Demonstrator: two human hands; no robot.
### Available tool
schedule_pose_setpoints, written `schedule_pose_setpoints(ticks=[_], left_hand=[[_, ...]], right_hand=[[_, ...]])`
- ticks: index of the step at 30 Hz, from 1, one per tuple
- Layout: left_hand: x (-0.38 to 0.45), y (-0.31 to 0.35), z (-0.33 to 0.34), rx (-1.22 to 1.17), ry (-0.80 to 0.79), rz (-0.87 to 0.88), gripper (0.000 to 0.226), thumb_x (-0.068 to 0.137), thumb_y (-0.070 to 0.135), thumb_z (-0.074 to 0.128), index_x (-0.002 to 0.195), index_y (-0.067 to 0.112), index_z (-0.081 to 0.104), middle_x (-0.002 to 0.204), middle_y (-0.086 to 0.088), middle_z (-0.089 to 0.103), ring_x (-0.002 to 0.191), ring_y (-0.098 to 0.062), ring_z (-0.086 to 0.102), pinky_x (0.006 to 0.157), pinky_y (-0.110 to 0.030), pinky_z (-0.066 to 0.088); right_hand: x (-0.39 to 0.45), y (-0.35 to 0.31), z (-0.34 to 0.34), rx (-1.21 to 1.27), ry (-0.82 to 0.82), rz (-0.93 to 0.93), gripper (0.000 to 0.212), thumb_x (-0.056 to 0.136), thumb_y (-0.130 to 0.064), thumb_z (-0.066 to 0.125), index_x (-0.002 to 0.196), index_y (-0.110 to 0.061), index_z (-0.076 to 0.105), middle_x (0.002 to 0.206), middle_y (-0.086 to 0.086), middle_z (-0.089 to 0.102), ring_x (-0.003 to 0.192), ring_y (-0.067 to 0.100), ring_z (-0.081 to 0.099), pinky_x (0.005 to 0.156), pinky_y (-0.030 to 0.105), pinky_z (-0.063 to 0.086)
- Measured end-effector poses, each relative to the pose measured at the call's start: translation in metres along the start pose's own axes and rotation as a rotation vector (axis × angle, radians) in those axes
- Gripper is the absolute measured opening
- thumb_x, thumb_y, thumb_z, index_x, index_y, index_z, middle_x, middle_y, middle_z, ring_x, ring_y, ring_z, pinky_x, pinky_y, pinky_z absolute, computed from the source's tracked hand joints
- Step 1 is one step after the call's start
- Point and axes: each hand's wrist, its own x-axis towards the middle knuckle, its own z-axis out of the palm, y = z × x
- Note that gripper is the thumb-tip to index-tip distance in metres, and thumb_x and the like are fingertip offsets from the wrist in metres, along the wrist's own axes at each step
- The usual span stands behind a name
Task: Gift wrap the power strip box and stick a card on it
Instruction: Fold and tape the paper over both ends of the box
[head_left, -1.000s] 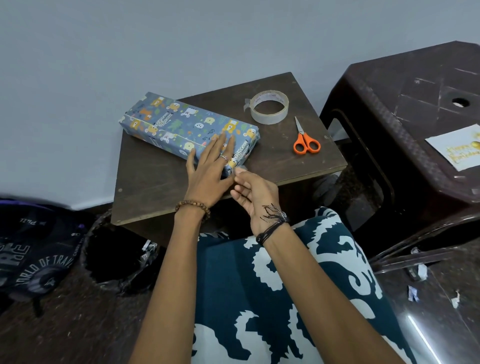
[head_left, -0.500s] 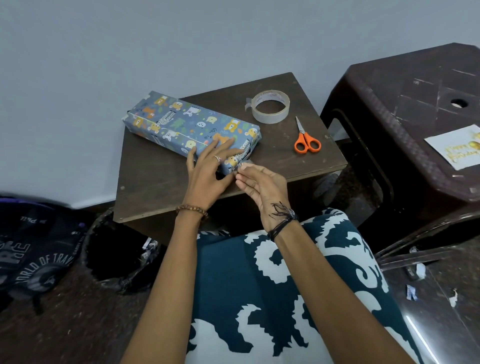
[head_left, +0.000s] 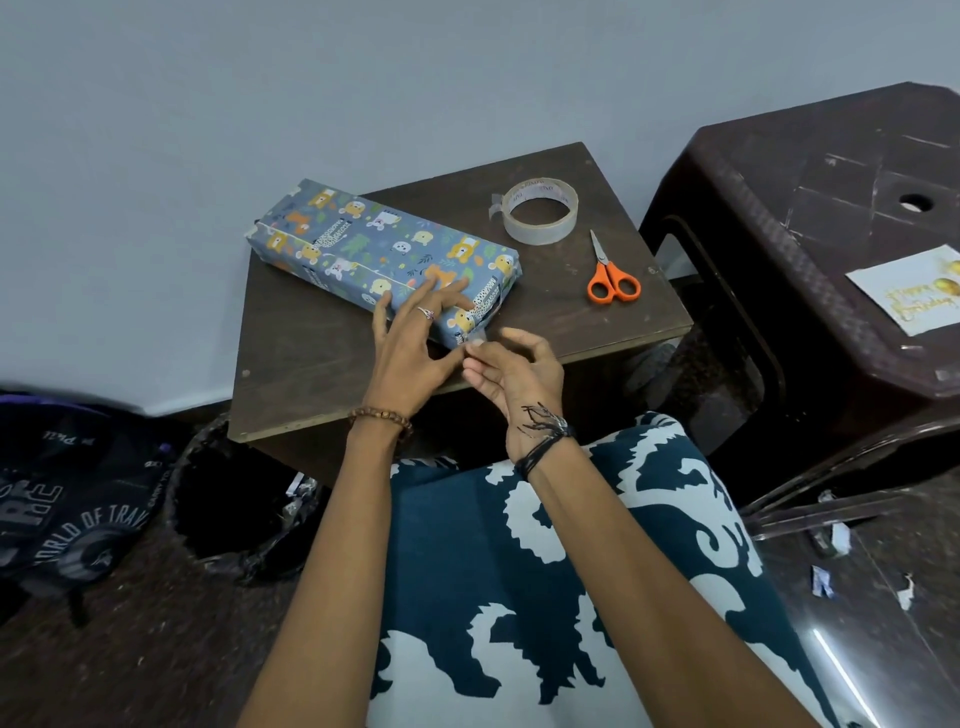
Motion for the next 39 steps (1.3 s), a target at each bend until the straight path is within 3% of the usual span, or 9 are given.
schedule_pose_setpoints(ticks=[4,17,20,27,30,35,39], left_hand=[[0.0,-0.002,-0.001,-0.013,-0.01,0.021,0.036,0.079,0.025,0.063,0.113,0.022,0.054,0.135,0.015,0.045,0.136,0.001,0.022,0.114,-0.037,-0.003],[0.002,-0.001,-0.001,-0.052,-0.023,-0.004,0.03,0.078,0.03,0.059,0.106,0.029,0.051,0.133,0.017,0.045,0.133,0.003,0.024,0.115,-0.04,0.0],[0.001,0.0,-0.001,-0.051,-0.024,-0.006,0.032,0.077,0.029,0.059,0.107,0.024,0.054,0.133,0.017,0.044,0.134,0.002,0.024,0.115,-0.042,0.0],[0.002,-0.002,0.0,-0.069,-0.03,0.001,0.032,0.077,0.031,0.06,0.105,0.035,0.047,0.135,0.013,0.048,0.136,-0.001,0.026,0.115,-0.042,0.0],[0.002,-0.005,0.001,-0.042,-0.022,0.011,0.037,0.077,0.024,0.064,0.112,0.028,0.051,0.136,0.008,0.05,0.136,-0.003,0.027,0.116,-0.045,0.0],[0.002,-0.007,0.002,-0.009,0.0,0.027,0.04,0.079,0.015,0.066,0.117,0.013,0.054,0.125,0.021,0.047,0.137,-0.006,0.028,0.115,-0.045,0.001],[0.002,-0.007,0.002,0.042,0.012,0.05,0.042,0.074,0.016,0.061,0.116,0.01,0.057,0.137,0.004,0.049,0.135,-0.006,0.029,0.113,-0.042,0.0]], right_hand=[[0.003,0.005,0.004,-0.002,0.042,-0.033,0.05,0.079,0.011,0.065,0.108,-0.014,0.033,0.07,0.015,0.059,0.04,0.008,0.059,0.046,0.02,0.054],[0.007,0.009,0.011,-0.041,0.122,-0.08,0.052,0.079,0.012,0.064,0.105,-0.013,0.027,0.073,0.014,0.056,0.052,0.017,0.057,0.044,0.021,0.053],[0.008,0.009,0.012,-0.077,0.133,-0.086,0.052,0.078,0.011,0.066,0.104,-0.013,0.027,0.073,0.013,0.055,0.047,0.014,0.056,0.045,0.021,0.053],[0.007,0.007,0.014,-0.2,0.17,-0.108,0.05,0.077,0.006,0.068,0.104,-0.013,0.03,0.069,0.007,0.054,0.034,0.005,0.052,0.043,0.022,0.053],[0.007,0.005,0.014,-0.231,0.178,-0.111,0.051,0.077,0.004,0.069,0.105,-0.013,0.031,0.069,0.007,0.053,0.032,0.005,0.05,0.04,0.021,0.051],[0.007,0.01,0.012,-0.293,0.182,-0.129,0.049,0.077,-0.004,0.072,0.104,-0.013,0.032,0.069,0.008,0.056,0.027,0.001,0.043,0.037,0.02,0.047],[0.008,0.013,0.011,-0.314,0.203,-0.143,0.046,0.078,-0.008,0.073,0.101,-0.013,0.034,0.071,0.008,0.053,0.03,0.002,0.043,0.036,0.02,0.046]])
